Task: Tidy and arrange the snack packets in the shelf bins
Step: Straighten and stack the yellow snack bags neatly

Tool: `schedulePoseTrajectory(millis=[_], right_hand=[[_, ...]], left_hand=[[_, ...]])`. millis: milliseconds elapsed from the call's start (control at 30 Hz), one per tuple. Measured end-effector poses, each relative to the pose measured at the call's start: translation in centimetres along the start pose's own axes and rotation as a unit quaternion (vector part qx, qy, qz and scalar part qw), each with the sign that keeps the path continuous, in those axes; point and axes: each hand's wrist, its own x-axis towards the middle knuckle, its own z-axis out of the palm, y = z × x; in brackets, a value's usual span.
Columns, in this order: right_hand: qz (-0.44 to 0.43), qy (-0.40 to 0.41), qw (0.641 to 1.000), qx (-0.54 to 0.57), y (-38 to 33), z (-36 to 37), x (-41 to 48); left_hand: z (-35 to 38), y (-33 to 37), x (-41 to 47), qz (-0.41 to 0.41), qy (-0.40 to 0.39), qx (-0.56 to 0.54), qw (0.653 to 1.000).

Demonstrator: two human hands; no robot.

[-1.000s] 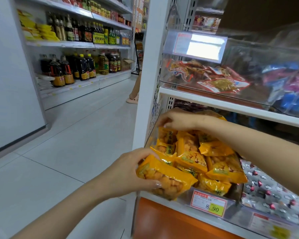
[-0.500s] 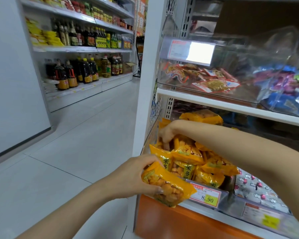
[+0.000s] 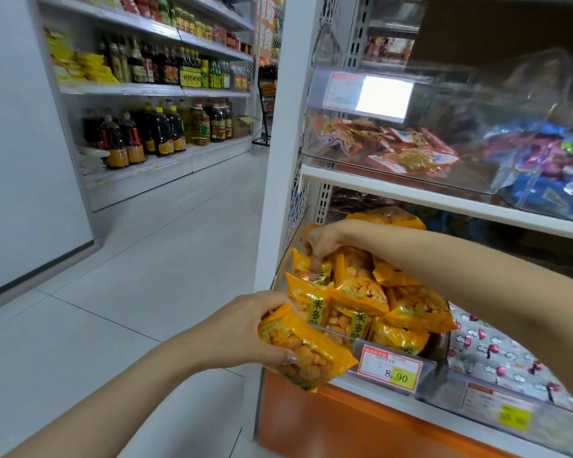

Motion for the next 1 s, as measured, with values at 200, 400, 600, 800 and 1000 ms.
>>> schedulePoseTrajectory(millis=[200, 400, 600, 800, 1000], right_hand=[[0.036, 0.099, 0.990, -0.097, 0.9, 0.4, 0.5], [0.014, 0.139, 0.982, -0.130, 0.4, -0.5, -0.5], [-0.061, -0.025, 0.997, -0.033, -1.6, -0.1, -4.9], [-0.070, 0.010, 0.991, -0.111, -2.8, 3.2, -4.6], [0.001, 0.155, 0.977, -0.144, -1.4, 1.7, -4.6]], left_hand=[[-0.2, 0.0, -0.1, -0.002, 0.006, -0.008, 1.000], [-0.3, 0.1, -0.1, -0.012, -0.003, 0.006, 1.000], [-1.1, 0.4, -0.6, -0.040, 0.007, -0.002, 0.999], [-2.7, 1.0, -0.9, -0.074, 0.084, -0.012, 0.994], [-3.7, 1.7, -1.6, -0.091, 0.195, 0.000, 0.976]])
